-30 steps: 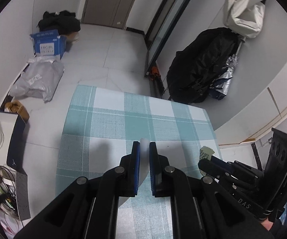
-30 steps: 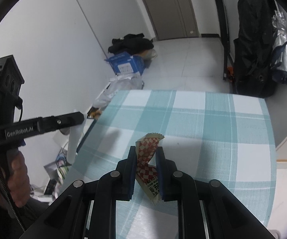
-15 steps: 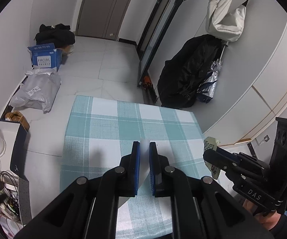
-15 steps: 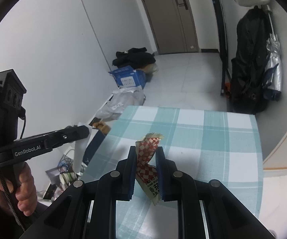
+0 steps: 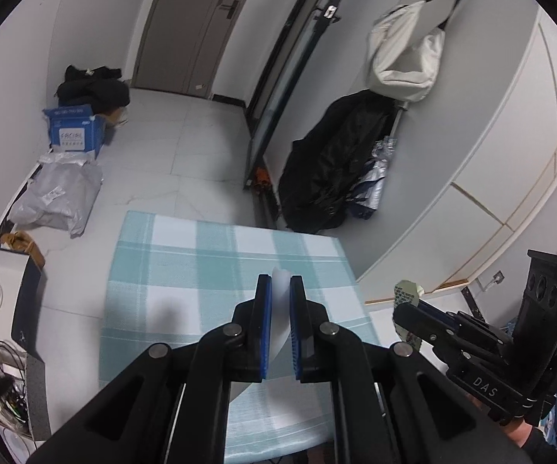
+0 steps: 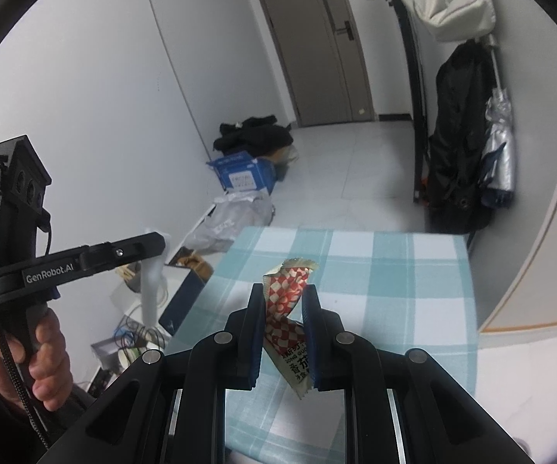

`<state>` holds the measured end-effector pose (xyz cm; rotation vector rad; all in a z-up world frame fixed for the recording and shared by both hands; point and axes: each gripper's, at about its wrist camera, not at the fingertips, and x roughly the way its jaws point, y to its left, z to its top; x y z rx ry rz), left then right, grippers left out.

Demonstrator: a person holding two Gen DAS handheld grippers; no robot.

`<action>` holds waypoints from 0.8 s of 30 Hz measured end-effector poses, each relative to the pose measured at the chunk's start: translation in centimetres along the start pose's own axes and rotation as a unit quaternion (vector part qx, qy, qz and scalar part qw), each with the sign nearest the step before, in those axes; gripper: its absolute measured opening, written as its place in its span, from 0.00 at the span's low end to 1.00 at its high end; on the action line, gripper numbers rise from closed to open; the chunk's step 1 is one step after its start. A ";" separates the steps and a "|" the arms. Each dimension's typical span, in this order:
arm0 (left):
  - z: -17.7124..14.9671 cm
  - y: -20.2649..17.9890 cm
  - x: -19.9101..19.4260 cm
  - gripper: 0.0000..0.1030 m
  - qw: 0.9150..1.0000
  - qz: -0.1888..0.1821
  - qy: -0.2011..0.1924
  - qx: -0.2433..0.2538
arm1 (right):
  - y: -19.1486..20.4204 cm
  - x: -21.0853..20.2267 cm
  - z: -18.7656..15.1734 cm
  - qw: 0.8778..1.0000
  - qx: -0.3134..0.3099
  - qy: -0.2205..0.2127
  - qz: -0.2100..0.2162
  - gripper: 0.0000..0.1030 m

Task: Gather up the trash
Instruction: 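Carry the tissue roll in the left tool to the bin while the right carries the wrapper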

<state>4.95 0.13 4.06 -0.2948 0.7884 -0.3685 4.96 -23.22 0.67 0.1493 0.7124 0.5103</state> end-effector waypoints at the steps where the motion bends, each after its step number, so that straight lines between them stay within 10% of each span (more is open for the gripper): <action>1: 0.0 -0.6 -0.2 0.05 1.000 -0.002 -0.002 0.004 | 0.0 -0.5 0.1 1.000 -0.001 -0.004 0.000 0.17; 24: 2.4 -17.1 -0.8 0.05 0.994 -0.053 -0.026 0.095 | -9.0 -15.7 0.2 0.990 0.068 -0.120 -0.041 0.17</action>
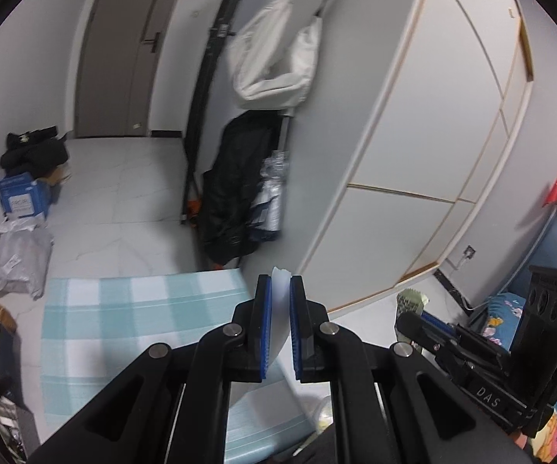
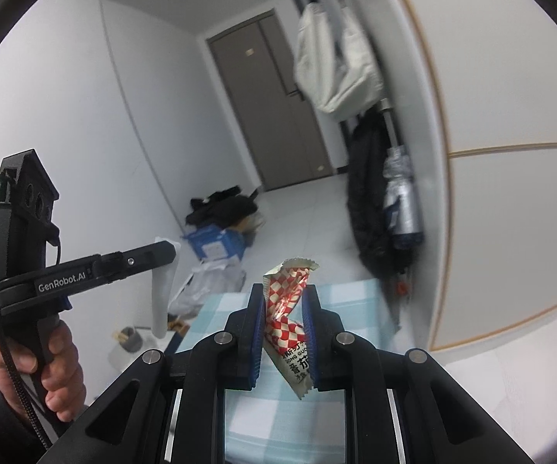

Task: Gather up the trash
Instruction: 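Carry the tissue roll in the left tool to the bin while the right carries the wrapper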

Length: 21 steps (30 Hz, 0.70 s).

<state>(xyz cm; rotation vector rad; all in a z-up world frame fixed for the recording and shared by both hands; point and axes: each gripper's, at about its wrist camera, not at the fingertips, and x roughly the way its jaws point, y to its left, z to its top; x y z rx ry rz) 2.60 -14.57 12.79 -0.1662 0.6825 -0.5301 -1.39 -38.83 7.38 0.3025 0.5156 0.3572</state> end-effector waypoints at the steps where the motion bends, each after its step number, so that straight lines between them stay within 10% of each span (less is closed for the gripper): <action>1: 0.1 -0.6 0.3 0.05 1.000 -0.004 0.001 0.004 | -0.7 -0.7 0.1 1.000 0.003 -0.004 -0.004 0.17; 21: -0.8 -17.1 10.3 0.05 0.983 -0.115 0.091 0.114 | -15.4 -10.8 -1.6 0.989 0.082 -0.035 -0.121 0.17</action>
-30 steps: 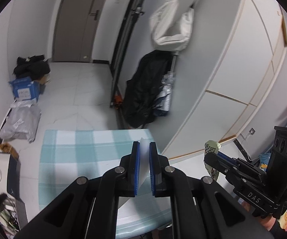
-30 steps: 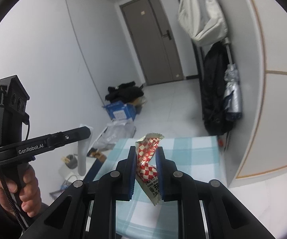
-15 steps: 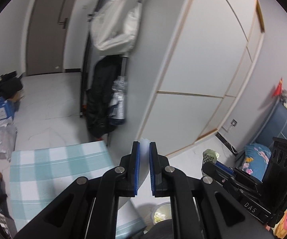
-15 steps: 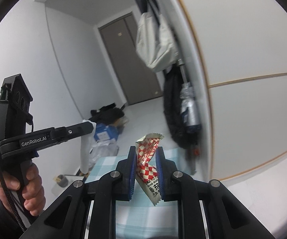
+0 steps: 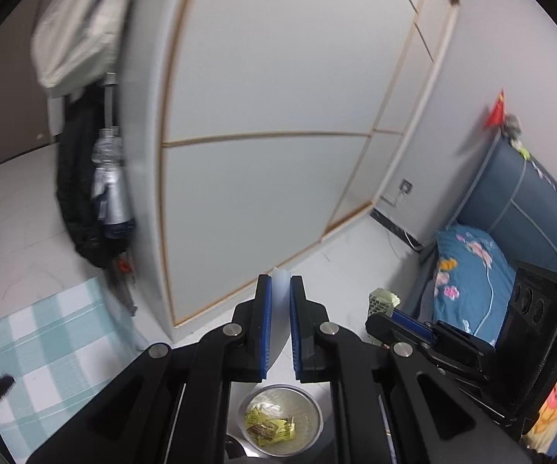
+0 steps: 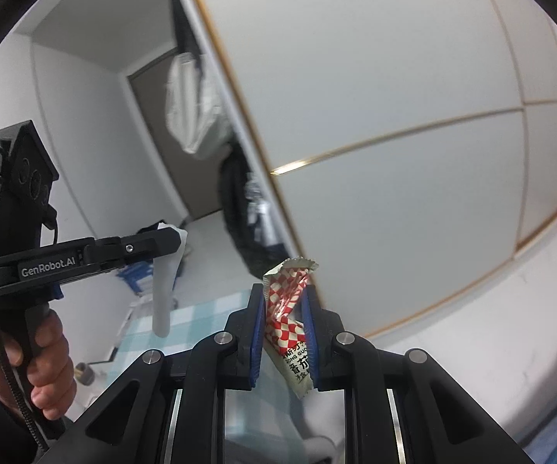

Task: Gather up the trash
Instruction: 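Carry the tissue roll in the left tool to the bin while the right carries the wrapper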

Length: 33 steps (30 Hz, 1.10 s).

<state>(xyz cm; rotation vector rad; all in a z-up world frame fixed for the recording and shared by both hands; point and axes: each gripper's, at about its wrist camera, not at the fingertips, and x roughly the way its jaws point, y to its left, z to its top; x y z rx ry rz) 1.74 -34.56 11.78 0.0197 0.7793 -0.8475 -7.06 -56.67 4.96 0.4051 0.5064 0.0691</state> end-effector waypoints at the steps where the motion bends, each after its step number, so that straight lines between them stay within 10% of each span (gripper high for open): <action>1: 0.1 -0.4 0.6 0.05 1.000 -0.004 0.005 0.004 | -0.7 0.0 -0.2 1.000 0.005 0.002 -0.005 0.17; 16: -3.1 -2.7 12.5 0.05 0.982 -0.047 0.181 0.008 | -11.0 1.2 -6.8 0.990 0.101 0.064 -0.069 0.17; 33: -10.1 -3.4 21.5 0.05 0.924 -0.060 0.378 0.019 | -16.5 6.1 -16.7 0.962 0.197 0.167 -0.085 0.17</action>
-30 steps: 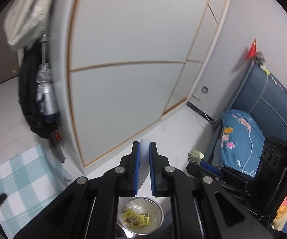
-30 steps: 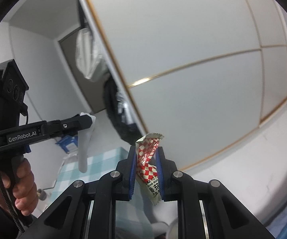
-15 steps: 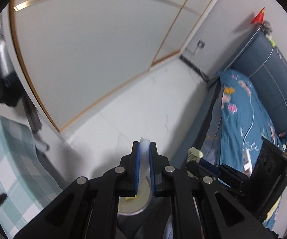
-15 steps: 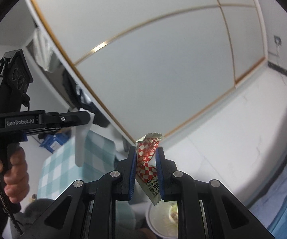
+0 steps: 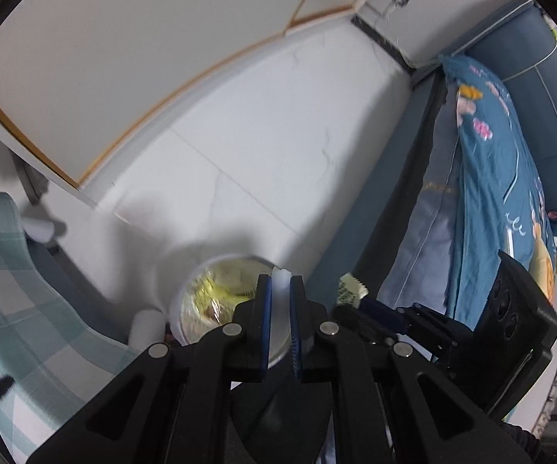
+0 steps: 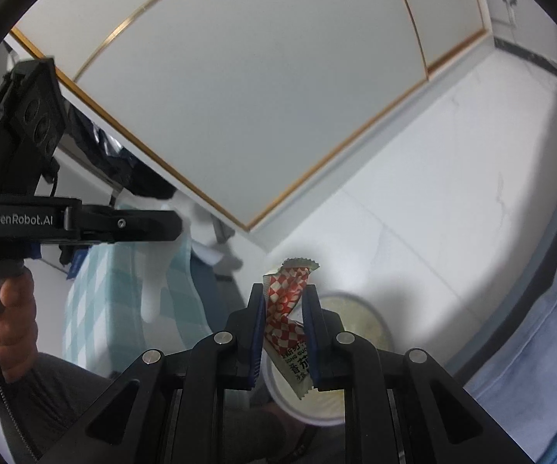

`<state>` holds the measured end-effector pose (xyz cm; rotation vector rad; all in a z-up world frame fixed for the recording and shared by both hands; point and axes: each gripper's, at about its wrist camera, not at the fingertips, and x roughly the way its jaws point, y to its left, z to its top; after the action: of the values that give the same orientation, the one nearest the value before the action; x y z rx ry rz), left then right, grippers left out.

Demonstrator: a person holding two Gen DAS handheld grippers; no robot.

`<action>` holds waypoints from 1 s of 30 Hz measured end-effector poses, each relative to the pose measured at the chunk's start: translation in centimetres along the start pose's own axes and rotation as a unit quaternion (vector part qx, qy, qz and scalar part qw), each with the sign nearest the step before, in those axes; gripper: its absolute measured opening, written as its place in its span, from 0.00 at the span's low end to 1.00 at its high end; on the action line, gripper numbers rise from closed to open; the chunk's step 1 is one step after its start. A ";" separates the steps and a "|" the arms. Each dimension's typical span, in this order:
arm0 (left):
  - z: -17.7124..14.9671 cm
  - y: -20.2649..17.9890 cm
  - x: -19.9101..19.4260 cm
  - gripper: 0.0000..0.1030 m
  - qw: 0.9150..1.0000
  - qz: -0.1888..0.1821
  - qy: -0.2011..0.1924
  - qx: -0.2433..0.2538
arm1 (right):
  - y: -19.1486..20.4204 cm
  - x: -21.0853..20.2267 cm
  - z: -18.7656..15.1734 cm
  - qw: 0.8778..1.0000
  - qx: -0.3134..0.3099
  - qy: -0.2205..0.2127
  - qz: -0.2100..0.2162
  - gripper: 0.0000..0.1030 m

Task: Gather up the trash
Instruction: 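Carry the tissue roll in the left tool to the bin while the right carries the wrapper, then open the left tool over the bin while the right opens too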

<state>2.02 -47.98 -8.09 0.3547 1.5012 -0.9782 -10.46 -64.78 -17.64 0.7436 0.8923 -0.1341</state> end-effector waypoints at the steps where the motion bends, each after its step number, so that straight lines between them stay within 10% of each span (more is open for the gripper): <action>1: 0.1 0.3 0.5 0.05 1.000 -0.001 0.007 -0.003 | -0.5 0.4 -0.4 1.000 0.003 0.006 -0.002 0.17; 12: -1.1 1.4 7.8 0.05 0.988 -0.001 0.151 0.020 | -2.4 4.4 -3.0 0.997 0.031 0.065 -0.016 0.17; 30: 0.0 4.0 12.5 0.08 0.981 -0.018 0.194 -0.008 | -3.2 8.9 -6.0 0.989 0.048 0.134 -0.027 0.18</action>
<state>2.33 -49.57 -21.16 0.5301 1.8714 -0.9606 -10.02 -61.64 -28.43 0.8410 1.1683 -0.1274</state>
